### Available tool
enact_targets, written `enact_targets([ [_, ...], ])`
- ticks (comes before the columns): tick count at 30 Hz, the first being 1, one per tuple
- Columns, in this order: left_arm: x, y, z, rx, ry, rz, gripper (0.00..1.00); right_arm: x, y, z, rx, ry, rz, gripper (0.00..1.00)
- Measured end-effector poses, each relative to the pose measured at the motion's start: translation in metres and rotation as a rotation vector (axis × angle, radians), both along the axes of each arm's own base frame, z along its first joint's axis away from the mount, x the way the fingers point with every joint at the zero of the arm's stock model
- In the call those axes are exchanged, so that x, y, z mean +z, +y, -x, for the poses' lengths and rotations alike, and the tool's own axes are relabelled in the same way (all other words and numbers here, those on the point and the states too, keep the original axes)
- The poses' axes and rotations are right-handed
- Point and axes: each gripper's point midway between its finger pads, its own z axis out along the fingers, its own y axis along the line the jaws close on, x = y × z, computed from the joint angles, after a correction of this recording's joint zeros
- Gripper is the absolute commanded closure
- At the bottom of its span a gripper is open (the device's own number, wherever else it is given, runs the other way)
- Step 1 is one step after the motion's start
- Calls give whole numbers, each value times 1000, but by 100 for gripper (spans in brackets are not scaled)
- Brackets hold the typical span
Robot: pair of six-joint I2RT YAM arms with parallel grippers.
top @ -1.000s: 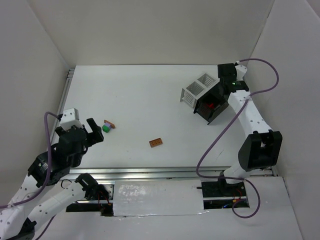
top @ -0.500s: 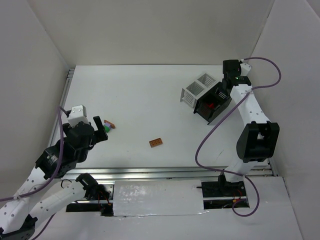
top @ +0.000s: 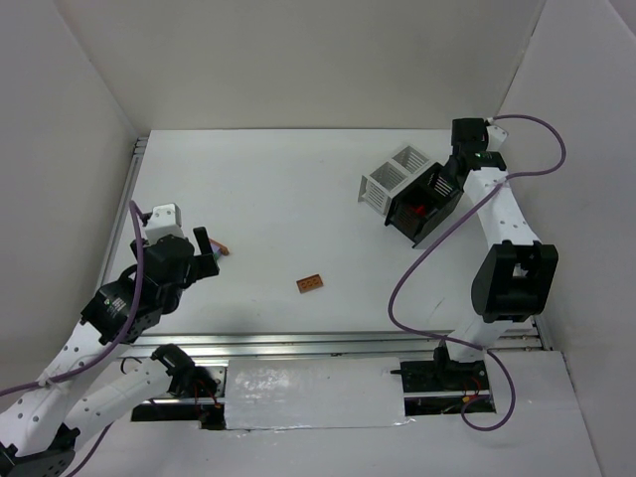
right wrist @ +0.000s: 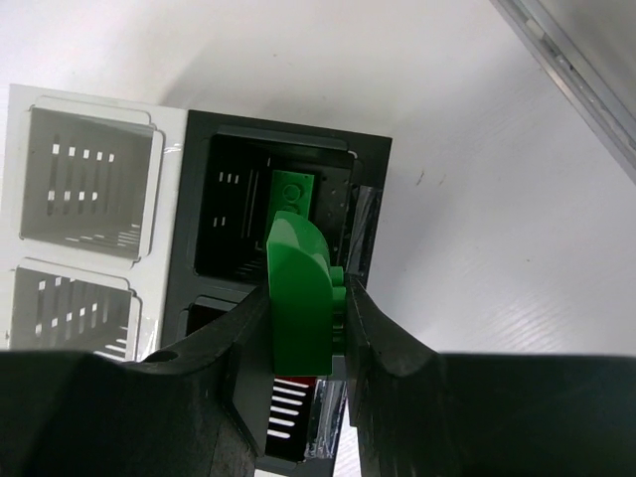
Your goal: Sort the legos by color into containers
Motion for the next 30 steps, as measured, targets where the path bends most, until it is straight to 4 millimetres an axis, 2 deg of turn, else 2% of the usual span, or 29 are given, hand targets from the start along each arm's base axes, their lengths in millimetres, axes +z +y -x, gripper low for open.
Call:
enact_targets([
  [21,0,1,-1,6,0,4,0,-2,14,-6,65,-7,-51,100],
  [25,1,2,0,6,-4,7,1,-6,12,-20,61,0,-49,100],
  [30,4,3,2,7,-20,18,0,-17,10,-43,53,19,-41,90],
])
